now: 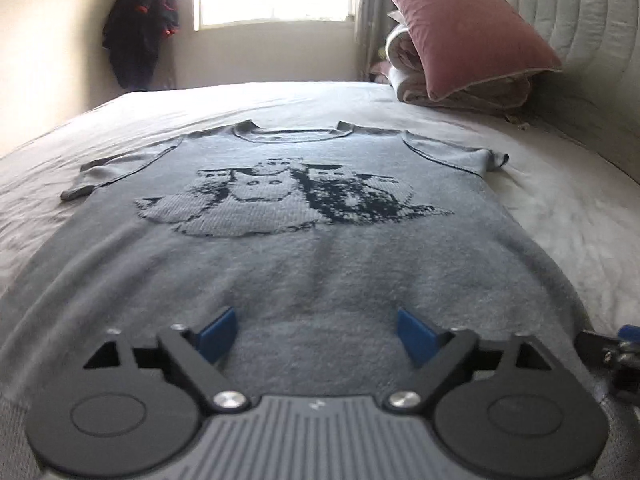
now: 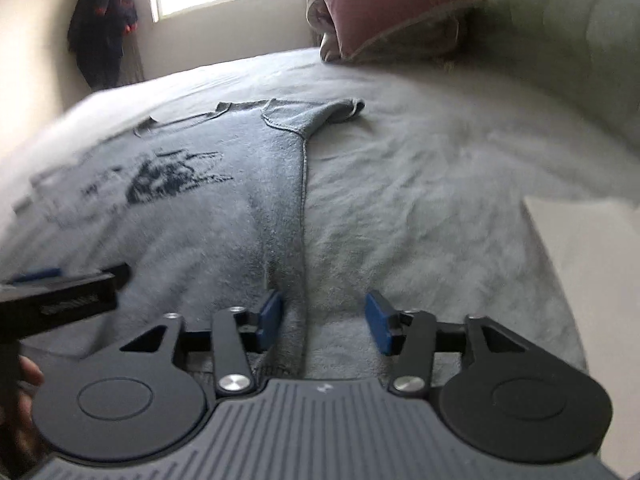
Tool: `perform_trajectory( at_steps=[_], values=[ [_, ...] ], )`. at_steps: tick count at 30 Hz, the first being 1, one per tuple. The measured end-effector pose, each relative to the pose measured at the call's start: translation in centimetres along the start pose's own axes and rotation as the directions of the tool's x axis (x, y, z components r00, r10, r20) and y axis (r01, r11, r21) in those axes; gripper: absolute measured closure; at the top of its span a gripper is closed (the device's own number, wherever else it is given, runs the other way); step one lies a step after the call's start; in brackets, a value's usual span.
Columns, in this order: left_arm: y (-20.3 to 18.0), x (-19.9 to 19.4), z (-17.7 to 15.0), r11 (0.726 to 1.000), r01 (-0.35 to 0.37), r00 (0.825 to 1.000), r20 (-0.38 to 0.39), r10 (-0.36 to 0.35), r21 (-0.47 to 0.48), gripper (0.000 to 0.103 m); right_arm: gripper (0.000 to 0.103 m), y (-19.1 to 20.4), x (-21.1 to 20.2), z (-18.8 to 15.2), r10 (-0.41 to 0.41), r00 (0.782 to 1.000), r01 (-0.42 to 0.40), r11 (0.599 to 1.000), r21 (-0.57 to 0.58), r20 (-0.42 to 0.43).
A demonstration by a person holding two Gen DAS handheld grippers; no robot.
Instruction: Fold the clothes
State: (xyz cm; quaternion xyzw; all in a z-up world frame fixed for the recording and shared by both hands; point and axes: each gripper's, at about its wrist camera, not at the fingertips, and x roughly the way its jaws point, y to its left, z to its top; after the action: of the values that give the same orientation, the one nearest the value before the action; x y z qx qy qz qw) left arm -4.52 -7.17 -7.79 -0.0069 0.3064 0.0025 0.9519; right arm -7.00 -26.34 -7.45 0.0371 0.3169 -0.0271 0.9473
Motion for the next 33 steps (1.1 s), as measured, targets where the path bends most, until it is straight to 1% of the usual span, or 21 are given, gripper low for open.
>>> perform_trajectory(
  at_steps=[1,2,4,5,6,7,14,18,24,33],
  values=[
    [0.0,0.0,-0.1,1.0,-0.002,1.0,0.002,0.002,-0.005,0.003,0.033,0.4,0.2,-0.3,-0.032,0.999,0.033,0.999,-0.028,0.018],
    [-0.1,0.1,-0.1,1.0,-0.005,1.0,0.002,0.005,-0.007,0.0,0.03,0.9,0.3,-0.6,-0.064,0.997,0.066,0.996,-0.054,0.037],
    [-0.2,0.2,-0.1,1.0,-0.011,1.0,-0.001,0.011,0.0,0.0,0.018,1.7,0.6,-1.2,-0.125,0.989,0.132,0.986,-0.101,0.074],
    [-0.1,0.1,-0.2,1.0,-0.01,1.0,-0.002,0.01,-0.001,0.0,0.013,1.5,0.5,-1.3,-0.152,0.985,0.158,0.984,-0.082,0.078],
    [-0.1,0.2,-0.2,1.0,-0.008,1.0,-0.004,0.008,-0.005,0.0,0.001,1.4,0.6,-1.3,-0.193,0.978,0.198,0.978,-0.061,0.078],
    [0.0,0.2,-0.2,1.0,-0.006,1.0,-0.006,0.006,-0.007,0.0,0.0,1.3,0.6,-1.3,-0.229,0.97,0.233,0.971,-0.043,0.077],
    [-0.1,0.1,-0.4,1.0,-0.007,1.0,-0.009,0.007,-0.009,0.0,0.0,1.4,1.1,-1.5,-0.248,0.965,0.253,0.965,-0.067,0.086],
    [0.0,0.1,-0.4,1.0,-0.006,1.0,-0.009,0.006,-0.009,0.0,0.0,2.0,0.7,-1.7,-0.268,0.958,0.277,0.956,-0.098,0.102],
    [-0.1,0.2,-0.4,1.0,-0.006,1.0,-0.01,0.006,-0.009,0.0,0.0,2.1,0.5,-1.8,-0.266,0.958,0.276,0.956,-0.099,0.106],
    [-0.1,0.2,-0.4,1.0,-0.006,1.0,-0.01,0.006,-0.009,0.0,0.0,2.0,0.7,-1.6,-0.254,0.963,0.262,0.961,-0.085,0.09]
  ],
)
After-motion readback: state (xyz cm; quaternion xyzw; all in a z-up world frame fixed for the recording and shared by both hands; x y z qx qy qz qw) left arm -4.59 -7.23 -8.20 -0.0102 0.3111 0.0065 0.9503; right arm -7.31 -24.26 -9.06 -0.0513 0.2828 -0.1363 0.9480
